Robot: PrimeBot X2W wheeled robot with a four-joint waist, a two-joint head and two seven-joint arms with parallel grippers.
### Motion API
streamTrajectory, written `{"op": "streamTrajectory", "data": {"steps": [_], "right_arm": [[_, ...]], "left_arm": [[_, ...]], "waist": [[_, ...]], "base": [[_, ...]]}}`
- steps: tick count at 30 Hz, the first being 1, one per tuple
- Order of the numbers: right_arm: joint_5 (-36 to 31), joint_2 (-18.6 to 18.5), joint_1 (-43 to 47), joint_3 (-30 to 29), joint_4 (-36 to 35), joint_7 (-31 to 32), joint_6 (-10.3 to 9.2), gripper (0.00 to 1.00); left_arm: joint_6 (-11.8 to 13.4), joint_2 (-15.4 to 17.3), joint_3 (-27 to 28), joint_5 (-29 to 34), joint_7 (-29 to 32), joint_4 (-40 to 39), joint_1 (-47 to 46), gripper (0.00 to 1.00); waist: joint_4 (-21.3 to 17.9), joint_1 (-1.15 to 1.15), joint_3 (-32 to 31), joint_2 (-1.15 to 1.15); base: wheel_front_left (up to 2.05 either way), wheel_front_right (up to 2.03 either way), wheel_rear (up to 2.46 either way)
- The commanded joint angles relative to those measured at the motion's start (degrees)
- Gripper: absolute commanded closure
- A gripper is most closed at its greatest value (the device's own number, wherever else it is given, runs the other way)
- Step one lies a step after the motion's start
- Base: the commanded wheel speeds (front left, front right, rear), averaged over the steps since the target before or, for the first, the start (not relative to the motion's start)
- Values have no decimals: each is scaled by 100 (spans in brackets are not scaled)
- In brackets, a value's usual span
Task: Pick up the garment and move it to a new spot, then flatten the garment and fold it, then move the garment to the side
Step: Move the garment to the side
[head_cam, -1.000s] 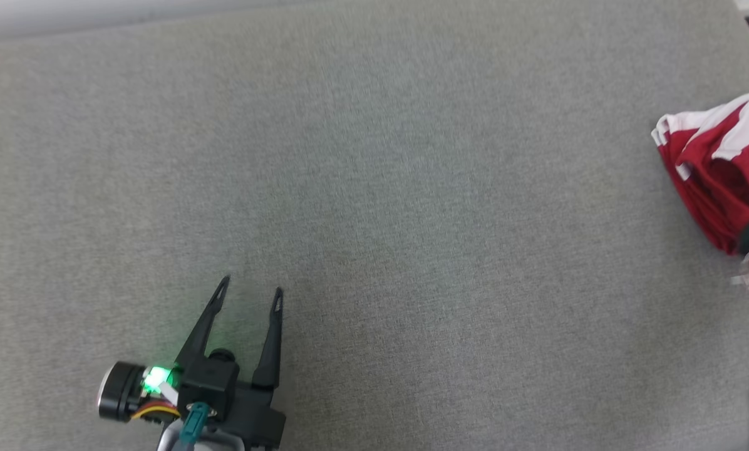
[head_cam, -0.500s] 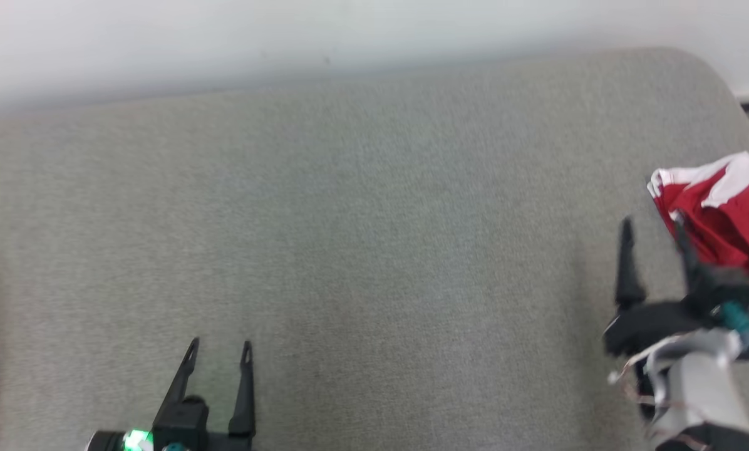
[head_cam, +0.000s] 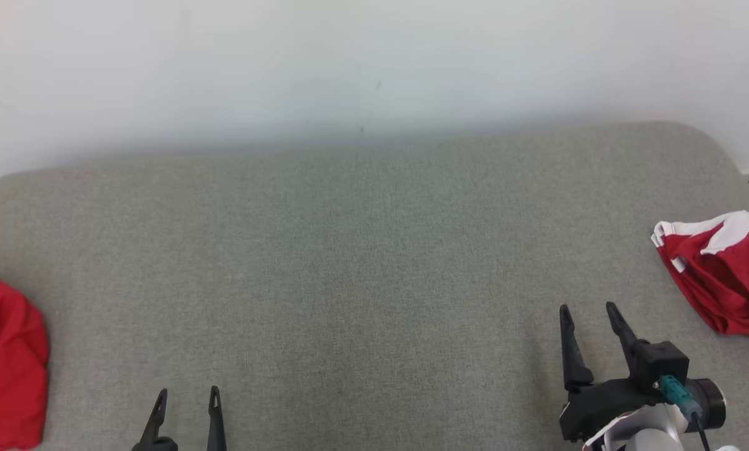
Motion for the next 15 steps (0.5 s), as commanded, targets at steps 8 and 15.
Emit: {"op": "streamTrajectory", "data": {"steps": [8,15], "right_arm": [[311,70,244,417,-139,0,4,0],[536,69,356,680,-237,0,4,0]], "left_arm": [[-68,-64,187,23,-16,31,154,0],[-109,-89,354,50,-16,-6,264,0]], "waist": [[87,1,-367,1],[99,1,-535,1]], "base": [[0,0,0],[0,0,0]]}}
